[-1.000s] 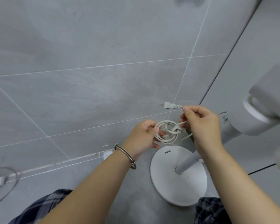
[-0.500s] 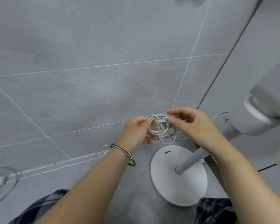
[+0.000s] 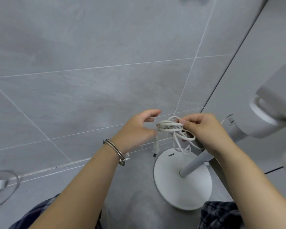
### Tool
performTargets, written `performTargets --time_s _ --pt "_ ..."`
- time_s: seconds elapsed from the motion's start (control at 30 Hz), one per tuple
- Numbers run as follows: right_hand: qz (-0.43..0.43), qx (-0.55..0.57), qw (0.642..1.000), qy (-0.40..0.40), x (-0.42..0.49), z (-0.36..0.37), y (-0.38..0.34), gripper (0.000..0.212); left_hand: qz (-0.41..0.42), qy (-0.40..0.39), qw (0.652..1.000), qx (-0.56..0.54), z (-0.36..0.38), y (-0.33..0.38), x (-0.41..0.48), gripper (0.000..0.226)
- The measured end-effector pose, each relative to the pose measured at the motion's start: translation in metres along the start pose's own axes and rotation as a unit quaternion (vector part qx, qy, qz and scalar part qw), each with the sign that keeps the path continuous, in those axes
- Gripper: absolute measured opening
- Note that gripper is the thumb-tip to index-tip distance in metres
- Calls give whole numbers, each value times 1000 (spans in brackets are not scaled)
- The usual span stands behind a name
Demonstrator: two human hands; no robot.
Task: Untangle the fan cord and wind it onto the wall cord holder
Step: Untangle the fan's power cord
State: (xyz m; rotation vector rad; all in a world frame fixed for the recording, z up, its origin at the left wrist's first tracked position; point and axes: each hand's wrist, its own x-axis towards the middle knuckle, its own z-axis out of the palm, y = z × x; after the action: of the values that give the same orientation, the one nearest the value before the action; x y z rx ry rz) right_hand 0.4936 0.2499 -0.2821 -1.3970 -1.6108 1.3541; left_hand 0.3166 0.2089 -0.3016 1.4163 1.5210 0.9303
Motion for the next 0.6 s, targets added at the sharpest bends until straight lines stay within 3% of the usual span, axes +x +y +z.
performTargets --time_s 0.1,0.2,0.27,0.43,0.6 --pt "49 59 996 -40 -1 -1 -3 15 -3 -85 996 -40 5 -1 -3 34" --pt "70 53 995 -53 0 -3 -3 13 -47 -80 990 -103 10 -3 -2 8" --pt "66 19 997 -45 0 -2 -2 15 -86 -74 985 -131 10 -4 0 16" --pt "-35 7 998 51 7 -1 2 24 -137 -37 981 -133 11 -3 -1 28" --pt "-180 -147 972 -25 -4 6 -3 2 -159 -12 979 -123 16 -2 0 29"
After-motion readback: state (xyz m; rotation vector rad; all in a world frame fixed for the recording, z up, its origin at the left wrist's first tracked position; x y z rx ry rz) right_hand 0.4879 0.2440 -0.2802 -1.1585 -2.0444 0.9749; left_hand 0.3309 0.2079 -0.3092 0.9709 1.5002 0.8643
